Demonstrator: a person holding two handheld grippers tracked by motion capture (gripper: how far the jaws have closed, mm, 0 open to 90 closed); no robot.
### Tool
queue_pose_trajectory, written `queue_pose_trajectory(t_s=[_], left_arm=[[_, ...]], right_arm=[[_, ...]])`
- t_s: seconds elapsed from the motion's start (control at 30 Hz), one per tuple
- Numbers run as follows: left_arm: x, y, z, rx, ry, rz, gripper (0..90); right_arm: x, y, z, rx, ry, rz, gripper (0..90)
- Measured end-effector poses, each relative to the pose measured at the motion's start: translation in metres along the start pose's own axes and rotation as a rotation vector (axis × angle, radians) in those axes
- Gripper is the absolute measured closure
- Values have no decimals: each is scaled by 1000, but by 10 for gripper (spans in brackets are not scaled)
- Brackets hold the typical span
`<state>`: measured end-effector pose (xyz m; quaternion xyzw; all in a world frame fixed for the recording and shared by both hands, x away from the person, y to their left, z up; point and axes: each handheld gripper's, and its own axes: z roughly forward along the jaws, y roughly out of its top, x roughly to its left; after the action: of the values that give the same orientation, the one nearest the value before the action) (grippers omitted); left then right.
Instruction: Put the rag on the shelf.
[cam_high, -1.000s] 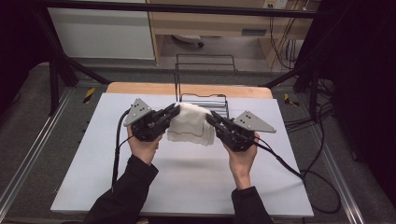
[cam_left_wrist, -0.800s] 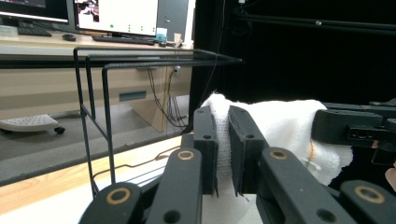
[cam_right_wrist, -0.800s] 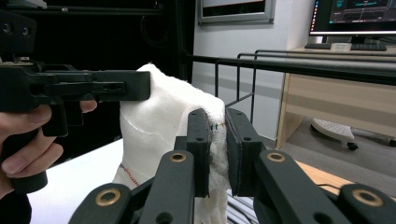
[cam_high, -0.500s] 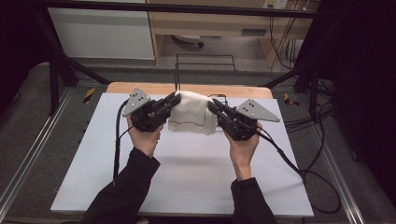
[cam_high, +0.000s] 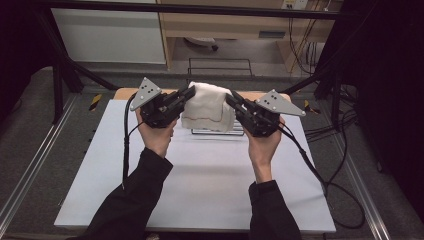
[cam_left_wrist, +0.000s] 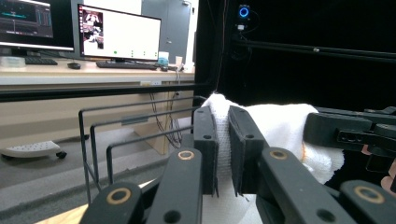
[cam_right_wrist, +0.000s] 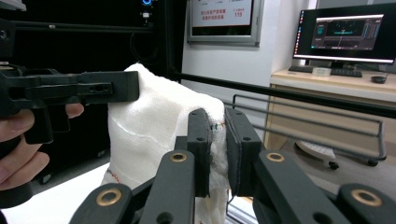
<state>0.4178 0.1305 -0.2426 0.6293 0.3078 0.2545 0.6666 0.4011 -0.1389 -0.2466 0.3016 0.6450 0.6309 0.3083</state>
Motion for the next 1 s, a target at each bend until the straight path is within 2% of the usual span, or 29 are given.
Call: queue_pose_trajectory(t_s=[0.33,0.9,1.0], left_arm=[[1,13,9,-25,8,7,823],[8,38,26,-49,19,5,823],[9,41,30,-43,21,19,823]], right_arm=[[-7,15,5,-32,-20,4,815],[-19,40,19,-45,-49,-11,815],[-23,44,22,-47,-55,-9,815]])
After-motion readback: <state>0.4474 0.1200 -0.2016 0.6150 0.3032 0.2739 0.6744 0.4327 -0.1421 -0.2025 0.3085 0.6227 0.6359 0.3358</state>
